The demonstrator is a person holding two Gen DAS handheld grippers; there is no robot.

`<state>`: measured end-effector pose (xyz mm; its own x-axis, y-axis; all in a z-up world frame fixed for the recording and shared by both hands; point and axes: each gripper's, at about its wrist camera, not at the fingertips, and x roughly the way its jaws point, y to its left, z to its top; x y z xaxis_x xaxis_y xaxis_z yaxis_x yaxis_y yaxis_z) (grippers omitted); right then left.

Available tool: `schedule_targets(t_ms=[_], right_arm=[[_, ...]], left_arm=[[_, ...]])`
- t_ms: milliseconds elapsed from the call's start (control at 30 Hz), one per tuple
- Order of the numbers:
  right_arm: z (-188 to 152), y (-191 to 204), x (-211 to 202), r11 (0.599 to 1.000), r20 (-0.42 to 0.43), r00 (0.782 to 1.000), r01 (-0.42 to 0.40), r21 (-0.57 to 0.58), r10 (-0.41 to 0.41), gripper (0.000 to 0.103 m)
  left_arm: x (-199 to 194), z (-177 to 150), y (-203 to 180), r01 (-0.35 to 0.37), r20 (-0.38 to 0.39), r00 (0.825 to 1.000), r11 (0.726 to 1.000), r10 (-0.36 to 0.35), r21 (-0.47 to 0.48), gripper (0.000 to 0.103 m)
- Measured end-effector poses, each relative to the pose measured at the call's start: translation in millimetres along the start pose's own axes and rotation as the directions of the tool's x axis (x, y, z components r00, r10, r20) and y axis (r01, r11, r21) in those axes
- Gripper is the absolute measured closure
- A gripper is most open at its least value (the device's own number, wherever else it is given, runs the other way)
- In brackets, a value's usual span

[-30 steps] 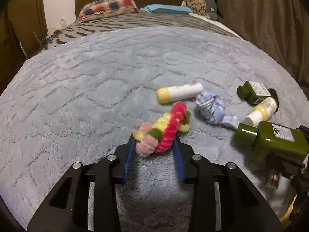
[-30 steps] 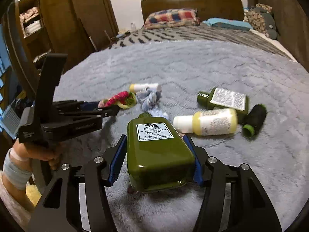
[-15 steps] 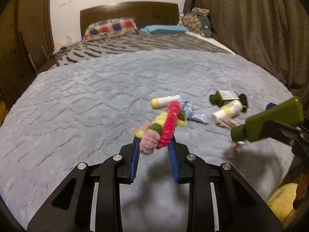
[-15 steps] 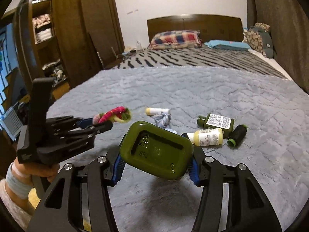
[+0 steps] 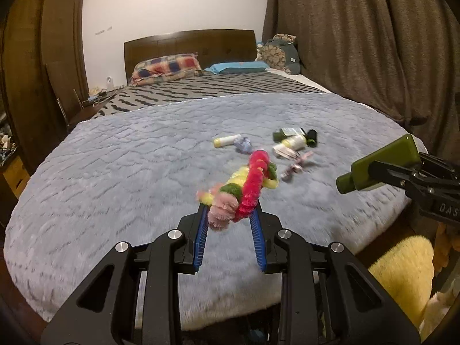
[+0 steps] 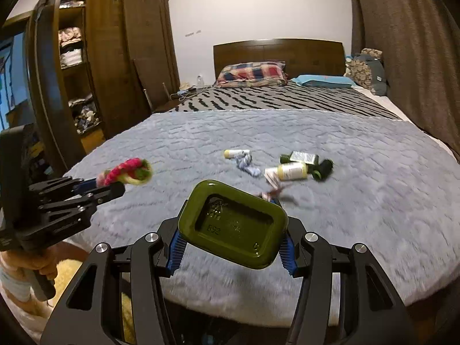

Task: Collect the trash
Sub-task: 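Lower the bottle and toy below the bed edge and open both tools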

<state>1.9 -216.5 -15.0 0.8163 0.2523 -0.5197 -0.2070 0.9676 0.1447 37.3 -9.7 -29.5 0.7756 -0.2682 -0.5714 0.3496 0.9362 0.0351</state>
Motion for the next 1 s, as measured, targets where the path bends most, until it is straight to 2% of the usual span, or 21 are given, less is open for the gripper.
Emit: schedule_targets(t_ms=[133,267,433,533,733,900,1000], right_arm=[[-22,6,-19,1.000,0.000,1.000,-0.001,0.015,0.001,0.048],[-48,9,-26,0.999,-0.039,0.999,0.018,0.032,-0.017,0.048],[-78,10,-22,0.998,-0.106,0.994,0.023,0.053,-0.017,0.048],[-92,7,-11,0.998,-0.158,0.987,0.025,0.065,-0.014,0.048],[-125,3,14,0.996,-0.267,0.964,0.028,0.083,-0.004,0.048],[-155,2,39,0.995,-0.363,0.932,0.032,0.091,0.003,0.048],[-169,1,51,0.994,-0.405,0.914,0.032,0.105,0.013,0.048]], left_arm=[[-19,-27,-7,-0.007,-0.013,1.000,1.000,0.007,-0.007,0.077],[-26,-55,-6,-0.019,-0.048,0.999,0.999,0.017,-0.036,0.077],[-27,-94,-10,-0.011,-0.130,0.992,0.998,0.002,-0.069,0.077],[-17,-115,-14,0.002,-0.193,0.981,0.998,-0.016,-0.068,0.077],[12,-151,-23,0.045,-0.324,0.943,0.995,-0.073,-0.091,0.077],[36,-176,-29,0.077,-0.415,0.902,0.989,-0.122,-0.122,0.077],[49,-191,-33,0.076,-0.460,0.879,0.990,-0.124,-0.121,0.077]])
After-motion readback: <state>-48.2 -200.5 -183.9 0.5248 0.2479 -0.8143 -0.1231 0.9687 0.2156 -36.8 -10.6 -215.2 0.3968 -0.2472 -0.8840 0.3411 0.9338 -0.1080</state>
